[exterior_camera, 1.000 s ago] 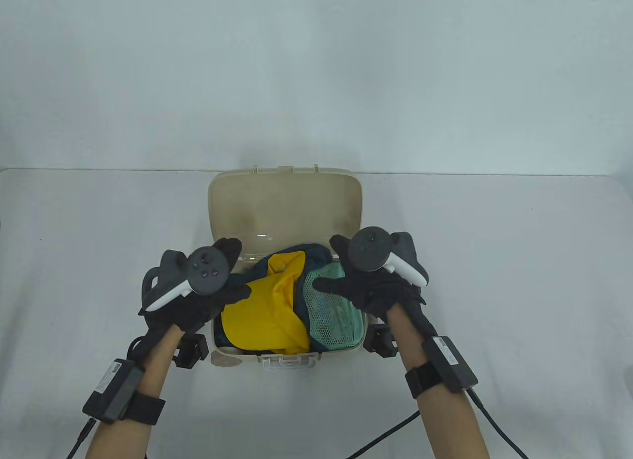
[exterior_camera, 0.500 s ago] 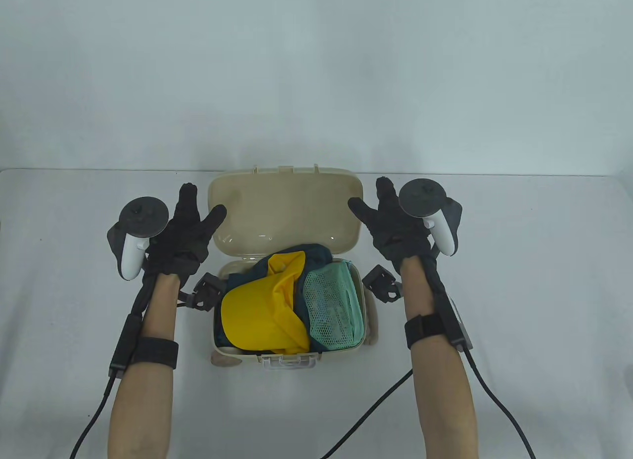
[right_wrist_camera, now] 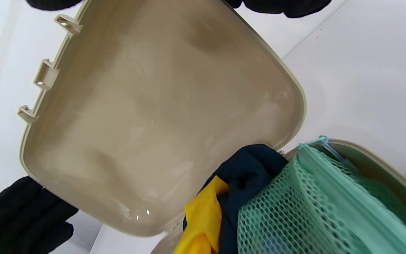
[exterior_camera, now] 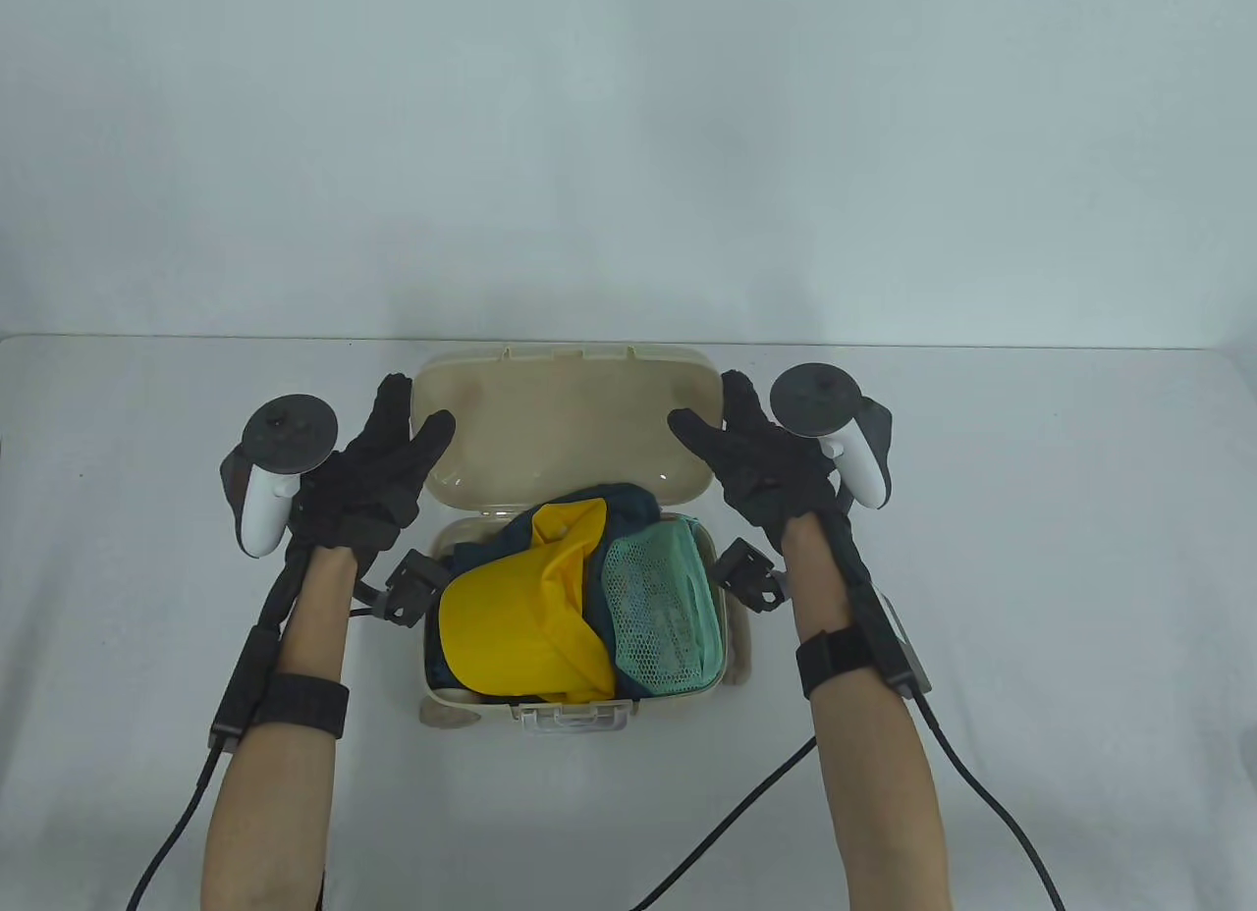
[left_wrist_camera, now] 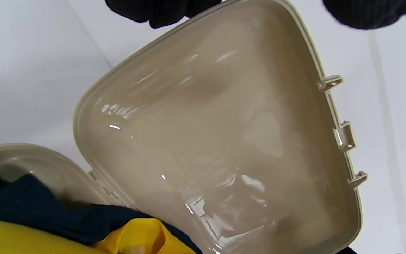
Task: Pack suitcase
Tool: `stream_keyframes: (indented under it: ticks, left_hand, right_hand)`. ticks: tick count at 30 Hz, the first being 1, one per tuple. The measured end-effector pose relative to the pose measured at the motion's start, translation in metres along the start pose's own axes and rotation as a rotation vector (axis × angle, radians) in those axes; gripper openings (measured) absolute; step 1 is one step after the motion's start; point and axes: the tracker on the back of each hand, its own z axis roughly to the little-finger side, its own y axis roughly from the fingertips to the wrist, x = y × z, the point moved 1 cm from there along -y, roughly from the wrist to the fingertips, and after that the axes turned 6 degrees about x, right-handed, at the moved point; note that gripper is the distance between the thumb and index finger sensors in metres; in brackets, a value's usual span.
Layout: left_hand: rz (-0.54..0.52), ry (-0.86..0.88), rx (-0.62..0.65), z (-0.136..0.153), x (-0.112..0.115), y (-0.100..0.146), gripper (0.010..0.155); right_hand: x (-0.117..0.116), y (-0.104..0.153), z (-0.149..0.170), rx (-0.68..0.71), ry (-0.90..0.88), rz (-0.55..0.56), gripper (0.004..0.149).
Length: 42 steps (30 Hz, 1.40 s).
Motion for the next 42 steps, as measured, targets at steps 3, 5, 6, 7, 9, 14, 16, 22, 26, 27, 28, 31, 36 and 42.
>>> stream_keyframes:
  ticks: [3,5,6,7,9,14,16,22,26,27,28,31,36,42]
  left_hand:
    - [0.029,0.007,0.033,-0.001,0.0,0.017,0.092]
    - [0.058,0.033,0.057,-0.002,0.001,0.033,0.092]
    - [0.068,0.04,0.061,-0.001,0.001,0.038,0.092]
    - [0.084,0.044,0.064,-0.001,0.002,0.045,0.092]
    - [0.118,0.04,0.074,-0.001,0.004,0.059,0.093]
    - [0.215,0.032,0.07,0.003,0.013,0.087,0.096]
    - [0.232,0.007,0.048,0.004,0.016,0.092,0.095]
    - [0.313,-0.147,-0.039,0.003,0.031,0.099,0.096]
    - [0.359,-0.19,-0.09,0.011,0.047,0.097,0.097]
    - [0.355,-0.178,-0.099,0.014,0.051,0.096,0.096]
    - [0.351,-0.171,-0.108,0.017,0.054,0.095,0.096]
    - [0.364,-0.176,-0.135,0.026,0.064,0.093,0.097]
    - [0.362,-0.211,-0.154,0.036,0.077,0.092,0.096]
    - [0.37,-0.328,-0.144,0.035,0.083,0.091,0.092]
  right_hand:
    - [0.0,0.019,-0.001,0.035,0.028,-0.013,0.098]
    - [-0.001,0.035,0.0,0.056,0.033,-0.031,0.098]
    - [-0.002,0.04,0.001,0.064,0.035,-0.037,0.098]
    - [-0.003,0.045,0.001,0.071,0.039,-0.045,0.098]
    - [-0.007,0.059,0.004,0.089,0.05,-0.074,0.098]
    - [-0.021,0.086,0.013,0.112,0.054,-0.117,0.098]
    - [-0.027,0.093,0.017,0.114,0.054,-0.131,0.098]
    - [-0.045,0.108,0.027,0.086,0.108,-0.166,0.098]
    - [-0.056,0.107,0.035,0.044,0.154,-0.195,0.098]
    - [-0.058,0.106,0.038,0.033,0.164,-0.193,0.098]
    - [-0.061,0.105,0.04,0.021,0.171,-0.191,0.098]
    - [-0.07,0.103,0.048,-0.008,0.207,-0.204,0.098]
    - [-0.081,0.1,0.057,-0.037,0.239,-0.226,0.098]
    - [-0.087,0.099,0.057,-0.035,0.326,-0.224,0.098]
